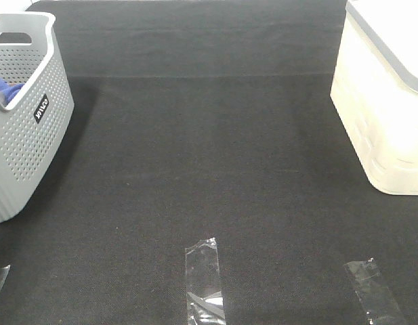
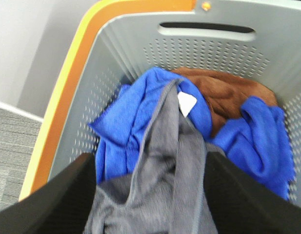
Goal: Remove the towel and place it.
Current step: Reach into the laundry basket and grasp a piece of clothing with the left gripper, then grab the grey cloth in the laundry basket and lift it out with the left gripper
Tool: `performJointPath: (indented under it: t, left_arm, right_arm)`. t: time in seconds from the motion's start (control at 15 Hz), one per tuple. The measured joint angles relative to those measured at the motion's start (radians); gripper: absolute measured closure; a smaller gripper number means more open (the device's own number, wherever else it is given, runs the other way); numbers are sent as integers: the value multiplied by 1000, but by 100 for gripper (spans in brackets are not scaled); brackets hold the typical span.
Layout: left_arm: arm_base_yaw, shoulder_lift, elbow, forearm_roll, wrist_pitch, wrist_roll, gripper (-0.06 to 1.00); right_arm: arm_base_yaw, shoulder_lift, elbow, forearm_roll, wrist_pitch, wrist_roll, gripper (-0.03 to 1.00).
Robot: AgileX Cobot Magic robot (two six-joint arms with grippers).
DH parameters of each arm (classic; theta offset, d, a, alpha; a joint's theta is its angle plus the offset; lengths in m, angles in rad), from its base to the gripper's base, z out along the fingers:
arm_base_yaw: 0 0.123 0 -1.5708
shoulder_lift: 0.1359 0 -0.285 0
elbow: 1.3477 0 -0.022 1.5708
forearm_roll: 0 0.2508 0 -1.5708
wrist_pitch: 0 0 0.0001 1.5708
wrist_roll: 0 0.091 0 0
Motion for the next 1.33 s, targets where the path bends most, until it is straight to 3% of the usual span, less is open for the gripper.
performJointPath:
  t: [0.53,0.8,1.33]
  left_arm:
    - [10,417,-408,-31,145,38,33]
    - [15,493,-419,-35,143,41,33]
    - [57,573,-428,-127,-5,56,33]
  right_arm:
    - [0,0,0,0,0,0,31]
    - [0,0,0,0,0,0,31]
    - [0,0,0,0,0,0,31]
